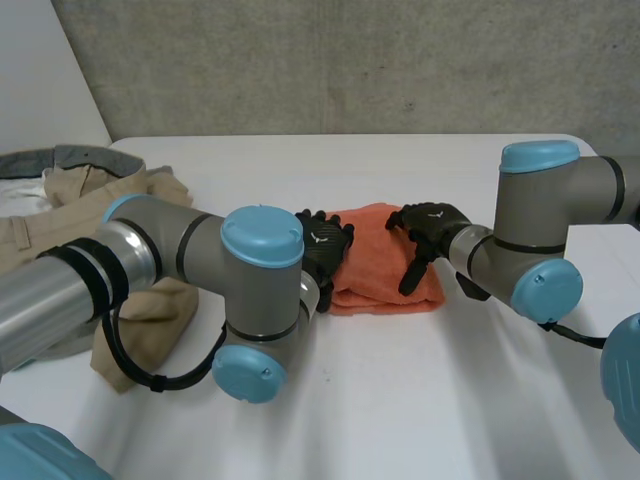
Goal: Fold the laundry.
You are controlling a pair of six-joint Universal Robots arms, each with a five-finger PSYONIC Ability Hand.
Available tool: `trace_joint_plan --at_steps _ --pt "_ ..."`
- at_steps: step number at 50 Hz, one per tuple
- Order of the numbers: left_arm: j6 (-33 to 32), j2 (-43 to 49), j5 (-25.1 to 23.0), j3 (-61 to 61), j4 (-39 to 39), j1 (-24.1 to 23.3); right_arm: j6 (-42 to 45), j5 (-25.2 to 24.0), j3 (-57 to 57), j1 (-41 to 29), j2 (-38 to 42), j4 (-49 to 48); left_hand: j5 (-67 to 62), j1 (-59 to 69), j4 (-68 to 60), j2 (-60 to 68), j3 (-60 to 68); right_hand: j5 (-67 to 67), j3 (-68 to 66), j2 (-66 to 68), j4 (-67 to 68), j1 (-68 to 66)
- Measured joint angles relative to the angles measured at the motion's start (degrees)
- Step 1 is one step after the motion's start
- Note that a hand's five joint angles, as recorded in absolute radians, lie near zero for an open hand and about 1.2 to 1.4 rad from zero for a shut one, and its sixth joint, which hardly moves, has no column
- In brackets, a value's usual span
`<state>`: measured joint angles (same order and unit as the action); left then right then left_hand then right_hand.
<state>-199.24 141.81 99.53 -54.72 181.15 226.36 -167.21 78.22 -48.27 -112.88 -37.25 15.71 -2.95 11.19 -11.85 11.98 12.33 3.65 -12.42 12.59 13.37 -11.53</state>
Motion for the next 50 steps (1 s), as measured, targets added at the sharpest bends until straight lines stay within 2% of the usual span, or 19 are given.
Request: trace_joint_plan --at_steps 8,15,25,34,40,50 --pt "0.7 -5.5 -1.6 -0.1 -0.1 -0.1 -1.9 -0.4 -3.6 0.9 -6.1 -0.5 0.0 0.0 0.0 0.0 0.0 -1.1 0.1 0.0 -0.3 0.0" --pt "5.1 -10.3 -4.3 1.3 0.2 0.6 -2.5 -0.9 -5.7 1.9 -9.5 -2.9 -4.6 6.6 -5.7 5.4 4.9 -1.1 0.1 0.0 -0.3 0.0" --pt "8.0 4.3 -4.8 11.4 -7.3 1.5 -2.2 -1.5 -2.1 1.2 -2.1 -4.4 -4.8 6.5 -6.0 5.6 5.2 -1.1 0.1 0.0 -0.3 0.0" --pt "7.3 6.8 -1.8 11.9 -8.3 2.7 -0.2 -0.7 0.1 1.0 1.1 -3.9 -4.3 6.4 -6.0 5.6 5.2 -1.1 -0.1 0.0 -0.3 0.0" --pt "6.6 1.2 -1.5 7.7 -7.6 3.1 -1.6 -0.3 -2.2 1.5 -3.3 -4.2 -0.9 4.0 -2.7 2.9 2.4 -1.1 0.0 0.0 -0.4 0.0" --pt "6.6 -12.5 -2.6 -3.5 -0.2 2.8 -15.8 -0.6 -16.5 6.9 -13.3 -7.3 0.0 2.6 -1.3 1.3 1.4 -1.1 0.0 0.0 -0.3 0.0"
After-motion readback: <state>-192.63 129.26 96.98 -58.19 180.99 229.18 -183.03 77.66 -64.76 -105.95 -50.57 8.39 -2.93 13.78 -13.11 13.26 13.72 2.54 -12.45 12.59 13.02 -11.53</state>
